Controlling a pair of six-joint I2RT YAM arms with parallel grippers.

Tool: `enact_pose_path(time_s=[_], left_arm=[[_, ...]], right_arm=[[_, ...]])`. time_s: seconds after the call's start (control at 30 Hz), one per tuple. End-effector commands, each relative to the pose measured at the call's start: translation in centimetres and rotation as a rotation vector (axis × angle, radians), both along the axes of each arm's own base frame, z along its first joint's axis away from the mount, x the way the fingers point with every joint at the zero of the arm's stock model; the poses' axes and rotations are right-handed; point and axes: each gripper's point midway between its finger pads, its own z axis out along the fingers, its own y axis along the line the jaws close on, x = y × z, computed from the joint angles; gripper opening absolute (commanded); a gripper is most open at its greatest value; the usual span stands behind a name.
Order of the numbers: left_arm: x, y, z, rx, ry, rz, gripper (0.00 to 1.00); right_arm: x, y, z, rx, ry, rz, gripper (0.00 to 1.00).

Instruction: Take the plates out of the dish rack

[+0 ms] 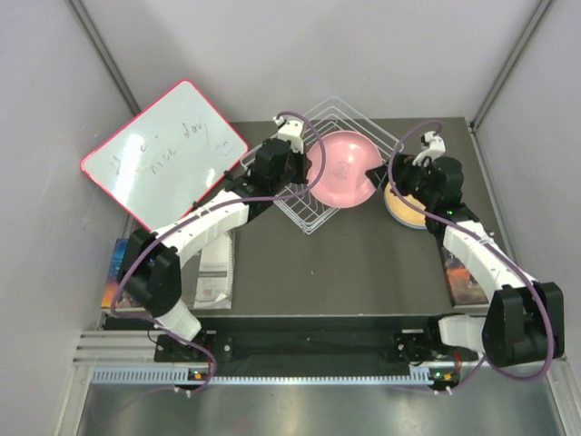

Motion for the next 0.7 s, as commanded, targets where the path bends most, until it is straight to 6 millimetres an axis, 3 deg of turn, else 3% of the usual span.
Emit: enact_pose_path(time_s=[0.0,0.1,0.13,0.17,0.2,0.23,0.3,0.33,0.37,0.43,0.47,0.5,0.53,0.57,0.6,0.67], left_arm=[[-0.5,-1.6,3.9,-0.124,-0.055,-0.058,0.0],[-0.9,-2.0,4.0,-0.139,-0.05,-0.088,0.0],[-1.0,-2.0,3.9,-0.139,-0.047,-0.089,0.0],[-1.0,-1.9,4.0,-0.143,-0.05,-0.088,0.0],[-1.0,-1.6,3.8,-0.138,-0.052,-0.073,0.0],[-0.9,-1.5,3.7,-0.132,-0.057,-0.065,0.0],[-1.0,-0.9,3.9,-0.121,-0.075,-0.051,0.0],[-0.9,-0.4,4.1,-0.111,-0.093,-0.038,0.09],[-0.9,0.1,4.6,-0.112,-0.111,-0.027,0.27],[-0.8,1.1,4.6,-0.086,-0.138,0.003,0.53],[-1.0,1.6,5.3,-0.088,-0.158,0.015,0.74],[-1.1,2.0,5.1,-0.082,-0.165,0.024,0.79],[-1.2,2.4,5.3,-0.075,-0.181,0.034,0.84],[-1.6,3.0,6.2,-0.081,-0.205,0.042,0.87],[-2.0,3.2,5.7,-0.075,-0.208,0.036,0.89],[-2.9,3.8,7.1,-0.095,-0.255,0.028,0.91]], right_arm=[[1.5,1.7,2.5,0.009,-0.069,0.025,0.82],[2.1,2.1,1.8,-0.005,-0.053,0.03,0.7],[2.3,2.0,1.6,-0.008,-0.047,0.026,0.41],[2.3,1.9,1.2,-0.019,-0.034,0.018,0.22],[2.3,1.6,1.1,-0.023,-0.03,-0.001,0.05],[2.5,0.9,1.1,-0.036,-0.033,-0.039,0.0],[2.2,-0.2,1.4,-0.068,-0.039,-0.086,0.0],[2.3,-1.4,1.4,-0.096,-0.035,-0.149,0.0],[1.9,-2.3,2.2,-0.111,-0.055,-0.181,0.0],[1.4,-5.0,1.9,-0.123,-0.039,-0.262,0.0],[0.8,-6.2,3.1,-0.102,-0.063,-0.294,0.0],[0.5,-9.0,2.3,-0.1,-0.038,-0.365,0.0],[0.0,-9.9,2.5,-0.092,-0.041,-0.389,0.0],[-0.7,-12.3,3.1,-0.076,-0.054,-0.455,0.0],[-1.3,-15.1,2.3,-0.079,-0.035,-0.531,0.0],[-2.2,-17.4,1.4,-0.093,0.0,-0.589,0.0]])
